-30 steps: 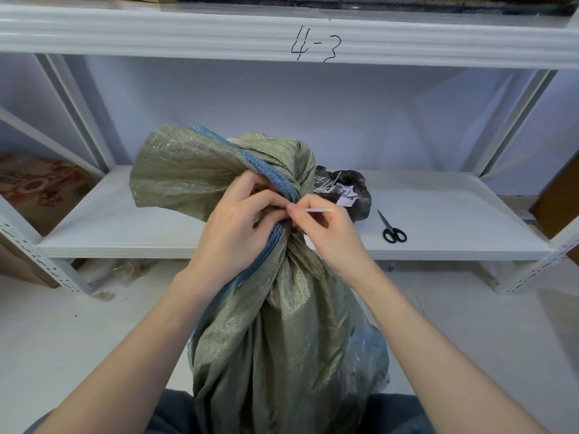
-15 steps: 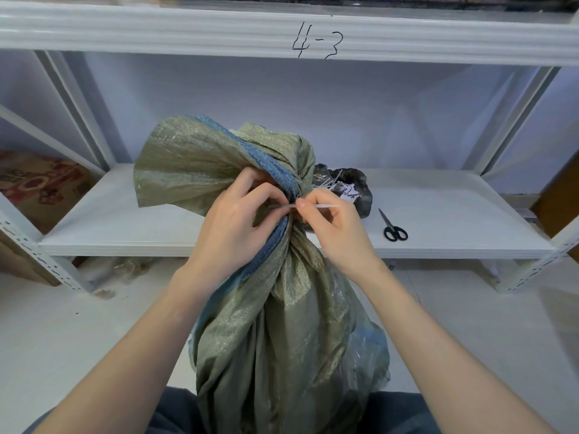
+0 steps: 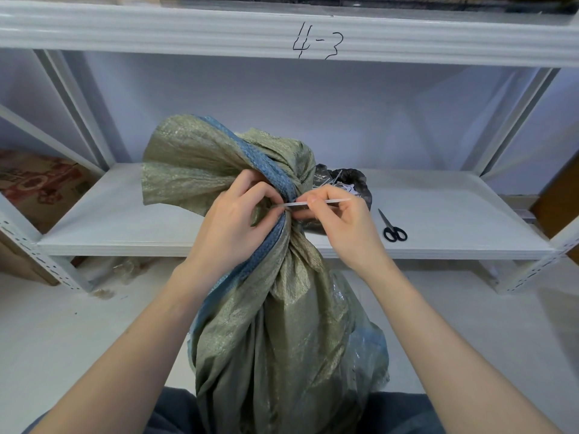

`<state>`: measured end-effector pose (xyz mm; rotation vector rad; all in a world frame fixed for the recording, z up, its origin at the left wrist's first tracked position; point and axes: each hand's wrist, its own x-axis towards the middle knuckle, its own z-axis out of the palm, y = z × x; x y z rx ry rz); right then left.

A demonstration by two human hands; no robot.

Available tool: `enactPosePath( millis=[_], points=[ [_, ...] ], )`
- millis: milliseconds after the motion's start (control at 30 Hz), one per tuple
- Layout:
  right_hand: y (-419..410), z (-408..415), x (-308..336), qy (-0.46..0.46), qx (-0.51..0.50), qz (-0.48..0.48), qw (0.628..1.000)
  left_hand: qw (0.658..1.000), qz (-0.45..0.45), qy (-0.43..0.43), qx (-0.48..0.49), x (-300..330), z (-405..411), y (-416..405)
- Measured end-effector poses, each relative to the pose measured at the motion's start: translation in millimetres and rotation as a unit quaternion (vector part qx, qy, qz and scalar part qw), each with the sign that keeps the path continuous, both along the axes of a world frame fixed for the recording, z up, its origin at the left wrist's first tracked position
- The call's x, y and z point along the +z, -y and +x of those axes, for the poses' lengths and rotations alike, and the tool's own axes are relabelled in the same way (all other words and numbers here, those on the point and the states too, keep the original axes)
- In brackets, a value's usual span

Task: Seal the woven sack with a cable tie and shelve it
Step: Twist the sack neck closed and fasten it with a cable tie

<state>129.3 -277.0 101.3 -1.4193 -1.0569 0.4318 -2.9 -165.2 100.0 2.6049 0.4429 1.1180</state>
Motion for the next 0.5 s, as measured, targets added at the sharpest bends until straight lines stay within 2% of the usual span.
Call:
enactPosePath(
  millis=[267, 500],
  points=[
    [0.5, -0.6, 1.6, -0.030, 0.008, 0.014, 0.999, 1.000, 0.005, -0.006, -0.001, -0.4, 1.1, -1.1],
    [-1.8, -0.6, -3.3, -0.014, -0.048, 0.027, 0.998, 1.000, -0.010, 0.000, 0.008, -4.9, -0.1, 0.1]
  ],
)
